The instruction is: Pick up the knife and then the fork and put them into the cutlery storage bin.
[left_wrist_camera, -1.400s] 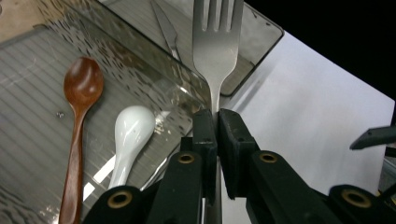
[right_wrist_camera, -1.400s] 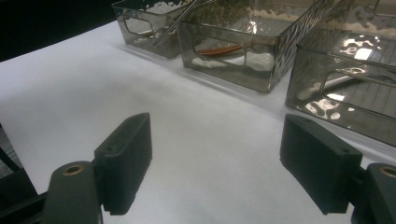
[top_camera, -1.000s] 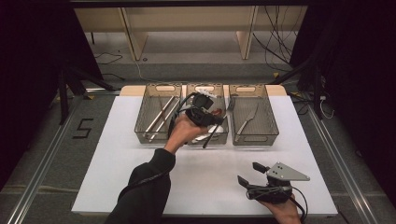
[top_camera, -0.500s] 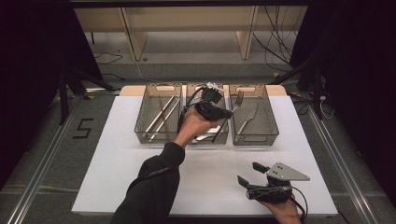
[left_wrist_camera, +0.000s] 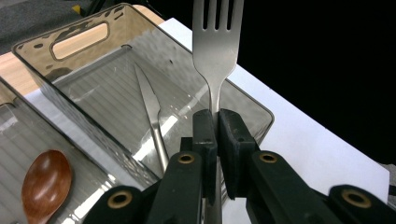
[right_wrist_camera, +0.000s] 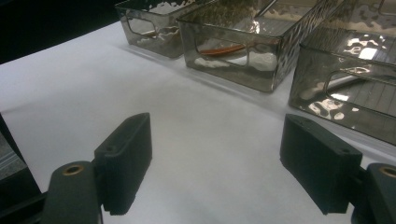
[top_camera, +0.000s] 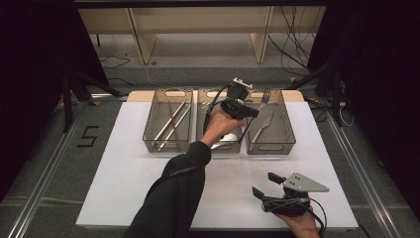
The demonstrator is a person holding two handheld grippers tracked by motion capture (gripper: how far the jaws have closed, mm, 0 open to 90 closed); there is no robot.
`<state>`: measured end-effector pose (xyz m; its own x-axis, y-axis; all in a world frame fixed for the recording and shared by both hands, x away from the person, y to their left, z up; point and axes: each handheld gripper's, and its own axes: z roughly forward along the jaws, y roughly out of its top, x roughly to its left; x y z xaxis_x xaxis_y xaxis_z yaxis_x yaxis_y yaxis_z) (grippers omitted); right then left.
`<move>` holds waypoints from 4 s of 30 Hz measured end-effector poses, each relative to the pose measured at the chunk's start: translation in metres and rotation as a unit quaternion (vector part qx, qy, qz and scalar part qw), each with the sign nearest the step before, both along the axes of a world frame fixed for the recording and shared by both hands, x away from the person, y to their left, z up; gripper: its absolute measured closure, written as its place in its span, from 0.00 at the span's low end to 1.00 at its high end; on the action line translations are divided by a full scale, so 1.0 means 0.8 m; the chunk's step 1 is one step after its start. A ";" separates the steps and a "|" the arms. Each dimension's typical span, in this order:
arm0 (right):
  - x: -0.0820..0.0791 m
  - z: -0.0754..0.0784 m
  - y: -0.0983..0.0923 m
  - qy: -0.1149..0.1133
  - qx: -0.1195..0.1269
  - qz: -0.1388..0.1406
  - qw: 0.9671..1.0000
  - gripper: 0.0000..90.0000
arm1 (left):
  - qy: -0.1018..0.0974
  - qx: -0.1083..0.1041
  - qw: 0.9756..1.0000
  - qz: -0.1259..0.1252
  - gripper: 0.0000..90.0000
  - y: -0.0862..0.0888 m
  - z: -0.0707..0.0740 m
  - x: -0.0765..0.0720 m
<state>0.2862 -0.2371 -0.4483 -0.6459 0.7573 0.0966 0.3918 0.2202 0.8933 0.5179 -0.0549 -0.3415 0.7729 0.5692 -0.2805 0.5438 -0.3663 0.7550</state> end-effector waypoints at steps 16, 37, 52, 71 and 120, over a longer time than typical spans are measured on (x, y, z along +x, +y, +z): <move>0.000 0.000 0.000 0.002 0.000 0.004 1.000 0.29 | 0.016 -0.017 1.000 0.012 0.94 -0.030 -0.015 0.022; -0.001 0.000 0.001 0.003 0.000 0.006 1.000 0.29 | 0.020 -0.030 0.999 0.040 0.94 -0.041 -0.035 0.035; -0.001 0.000 0.001 0.002 -0.001 0.009 1.000 0.29 | 0.016 -0.026 0.998 0.046 0.94 -0.047 -0.050 0.033; -0.001 0.000 0.002 0.001 -0.001 0.006 1.000 0.29 | 0.030 -0.008 0.998 0.050 0.70 -0.030 -0.045 0.030; 0.000 -0.002 0.002 -0.001 0.000 -0.002 1.000 0.29 | -0.015 -0.048 0.999 -0.007 0.20 0.113 -0.050 -0.085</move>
